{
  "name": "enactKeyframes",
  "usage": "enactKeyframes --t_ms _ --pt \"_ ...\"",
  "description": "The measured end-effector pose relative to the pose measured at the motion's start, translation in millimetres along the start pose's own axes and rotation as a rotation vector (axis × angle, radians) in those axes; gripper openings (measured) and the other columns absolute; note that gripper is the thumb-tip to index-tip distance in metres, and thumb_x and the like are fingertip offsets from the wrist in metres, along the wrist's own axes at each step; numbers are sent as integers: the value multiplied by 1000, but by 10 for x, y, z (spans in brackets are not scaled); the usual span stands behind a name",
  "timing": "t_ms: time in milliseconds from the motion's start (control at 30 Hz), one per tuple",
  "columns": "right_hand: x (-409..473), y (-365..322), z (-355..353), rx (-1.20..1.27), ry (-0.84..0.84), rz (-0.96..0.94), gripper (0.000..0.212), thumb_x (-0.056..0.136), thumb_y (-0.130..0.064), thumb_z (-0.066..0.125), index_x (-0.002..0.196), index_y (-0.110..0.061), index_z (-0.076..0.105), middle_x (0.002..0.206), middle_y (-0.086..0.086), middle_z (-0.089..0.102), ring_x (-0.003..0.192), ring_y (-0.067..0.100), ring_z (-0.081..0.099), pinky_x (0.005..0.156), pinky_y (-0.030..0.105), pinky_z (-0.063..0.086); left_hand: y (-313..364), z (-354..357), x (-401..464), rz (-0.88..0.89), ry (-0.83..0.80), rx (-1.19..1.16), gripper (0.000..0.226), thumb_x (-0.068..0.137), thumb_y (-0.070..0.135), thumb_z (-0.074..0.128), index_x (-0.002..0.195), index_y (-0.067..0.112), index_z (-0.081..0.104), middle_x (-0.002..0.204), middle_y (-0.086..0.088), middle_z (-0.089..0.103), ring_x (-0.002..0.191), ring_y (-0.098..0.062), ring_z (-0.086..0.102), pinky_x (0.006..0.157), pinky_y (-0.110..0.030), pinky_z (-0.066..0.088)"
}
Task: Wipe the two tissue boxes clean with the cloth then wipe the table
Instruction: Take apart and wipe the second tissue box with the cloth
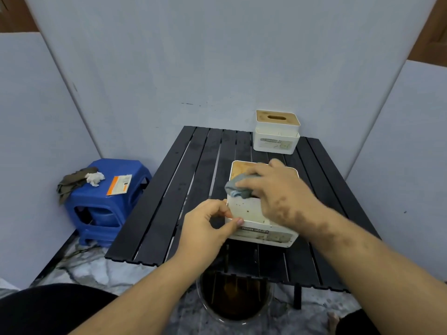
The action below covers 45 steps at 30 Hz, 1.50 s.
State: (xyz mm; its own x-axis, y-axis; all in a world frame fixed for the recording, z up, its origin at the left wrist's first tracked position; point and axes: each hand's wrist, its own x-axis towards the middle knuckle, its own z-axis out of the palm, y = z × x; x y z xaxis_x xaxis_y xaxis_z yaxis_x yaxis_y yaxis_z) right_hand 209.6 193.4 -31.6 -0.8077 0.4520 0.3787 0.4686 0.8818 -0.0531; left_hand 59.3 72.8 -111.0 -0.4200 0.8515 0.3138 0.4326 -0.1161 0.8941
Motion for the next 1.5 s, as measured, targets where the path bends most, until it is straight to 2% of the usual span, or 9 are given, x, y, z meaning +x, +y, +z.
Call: enactKeyframes --t_ms 167,267,533,667,800,933,1100,1267,1500 --pt "244 237 -68 3 -104 291 47 98 -12 54 129 -47 61 128 -12 54 113 20 40 100 37 40 -24 -2 24 -13 -31 38 22 78 24 86 74 27 65 95 11 70 104 -3 67 88 -37 59" --pt "221 106 32 36 -146 74 40 98 -13 55 127 -39 65 133 -12 53 110 20 41 96 38 41 -12 -13 35 16 -12 69 22 77 25 87 73 27 66 90 10 67 95 -5 66 83 -35 58" --pt "431 95 86 83 -161 78 40 98 -11 53 124 -38 66 126 -11 59 105 20 43 96 42 41 6 -7 54 30 -5 89 23 75 28 87 71 27 65 86 11 64 88 -9 64 78 -36 56" --pt "566 318 1 47 -110 378 39 95 -15 61 129 -35 63 130 -6 61 114 21 47 102 37 42 12 -14 55 37 -19 108 24 76 28 87 71 28 64 87 11 64 88 -8 64 77 -33 55" --pt "610 50 53 123 -202 107 41 97 -11 56 122 -43 66 122 -12 62 106 19 47 96 41 44 14 -8 59 50 -3 97 25 74 29 89 71 27 64 84 9 63 85 -10 63 76 -35 55" --pt "674 227 28 64 -120 383 35 96 -16 58 119 -41 66 118 -7 64 108 20 49 95 42 47 9 16 55 34 -17 75 30 69 30 92 70 25 63 84 9 64 90 -11 66 78 -33 56" --pt "578 4 31 140 -166 118 41 96 -12 56 119 -44 66 123 -16 63 105 19 48 94 43 45 60 46 75 17 27 93 34 65 28 95 63 21 62 78 6 59 71 -7 56 62 -14 44" --pt "337 499 -187 70 -153 433 39 99 -17 56 123 -46 65 118 -7 55 109 20 48 102 41 46 82 40 67 2 1 126 34 68 32 92 65 24 59 83 7 59 77 -9 57 63 -18 48" --pt "-305 505 -273 10 -117 401 42 98 -11 54 124 -42 64 131 -17 59 94 13 38 91 40 43 92 39 72 -2 -11 187 34 71 37 90 68 25 59 88 10 59 86 -11 62 65 -21 53"
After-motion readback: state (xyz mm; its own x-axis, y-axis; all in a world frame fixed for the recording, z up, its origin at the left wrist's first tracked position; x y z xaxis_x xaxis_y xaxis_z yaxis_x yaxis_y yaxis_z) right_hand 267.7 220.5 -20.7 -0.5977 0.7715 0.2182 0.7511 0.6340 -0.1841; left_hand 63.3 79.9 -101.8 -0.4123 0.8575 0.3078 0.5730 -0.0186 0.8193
